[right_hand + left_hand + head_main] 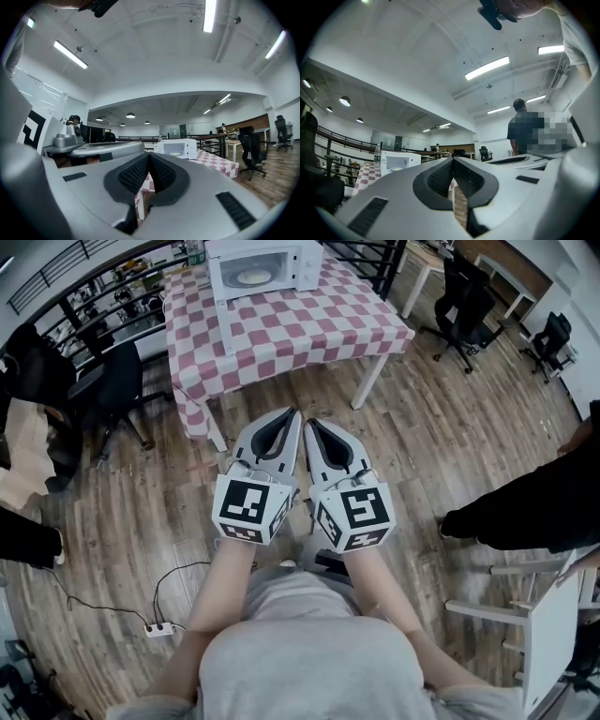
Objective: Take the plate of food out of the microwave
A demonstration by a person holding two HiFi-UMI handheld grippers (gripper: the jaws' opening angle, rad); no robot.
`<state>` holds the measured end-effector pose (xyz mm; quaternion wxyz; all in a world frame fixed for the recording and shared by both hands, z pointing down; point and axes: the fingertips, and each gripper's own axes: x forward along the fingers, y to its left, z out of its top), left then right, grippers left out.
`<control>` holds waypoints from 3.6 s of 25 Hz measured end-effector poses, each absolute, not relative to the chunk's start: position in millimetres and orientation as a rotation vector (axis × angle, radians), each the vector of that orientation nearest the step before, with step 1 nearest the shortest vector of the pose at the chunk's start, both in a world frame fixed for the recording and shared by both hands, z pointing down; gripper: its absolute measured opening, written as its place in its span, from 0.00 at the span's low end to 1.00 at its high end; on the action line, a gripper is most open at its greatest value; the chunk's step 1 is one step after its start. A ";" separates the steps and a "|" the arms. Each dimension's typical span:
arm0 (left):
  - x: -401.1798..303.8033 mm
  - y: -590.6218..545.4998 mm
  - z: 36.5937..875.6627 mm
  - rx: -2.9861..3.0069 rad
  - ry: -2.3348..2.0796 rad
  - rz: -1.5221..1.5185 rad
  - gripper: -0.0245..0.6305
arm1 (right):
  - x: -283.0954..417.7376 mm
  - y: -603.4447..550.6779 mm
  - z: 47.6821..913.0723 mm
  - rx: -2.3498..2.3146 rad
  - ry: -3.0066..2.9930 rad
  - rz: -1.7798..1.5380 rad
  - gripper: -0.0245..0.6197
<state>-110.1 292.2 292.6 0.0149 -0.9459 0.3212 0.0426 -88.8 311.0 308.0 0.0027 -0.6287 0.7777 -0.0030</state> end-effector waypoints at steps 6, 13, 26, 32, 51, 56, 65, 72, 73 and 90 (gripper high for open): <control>-102.0 269.4 291.8 -2.940 0.997 0.122 0.04 | -79.7 286.1 307.8 -1.964 2.432 -0.017 0.08; -94.3 233.4 299.3 -2.966 1.068 0.143 0.04 | -66.3 253.1 307.3 -1.940 2.440 0.004 0.08; -43.8 156.6 307.3 -2.977 1.123 0.141 0.04 | -22.8 174.2 315.4 -1.859 2.521 -0.029 0.08; -27.4 109.1 307.7 -2.951 1.183 0.115 0.04 | -4.0 122.9 314.9 -1.836 2.546 -0.047 0.08; 33.4 -12.5 304.3 -2.876 1.367 0.139 0.04 | 64.1 3.0 313.9 -1.718 2.653 -0.043 0.08; 45.8 -33.8 308.6 -2.851 1.432 0.144 0.04 | 77.7 -17.4 317.5 -1.667 2.704 -0.031 0.08; 50.3 -61.4 313.8 -2.809 1.504 0.112 0.04 | 84.6 -41.0 320.2 -1.552 2.730 -0.072 0.08; 56.7 -79.7 318.1 -2.818 1.481 0.084 0.04 | 84.3 -60.7 323.6 -1.534 2.755 -0.064 0.08; 57.4 -83.3 319.6 -2.826 1.474 0.076 0.04 | 85.1 -65.9 326.6 -1.545 2.760 -0.072 0.08; 33.8 -182.2 339.8 -2.876 1.562 0.063 0.04 | 82.2 -169.3 360.6 -1.539 2.767 -0.378 0.08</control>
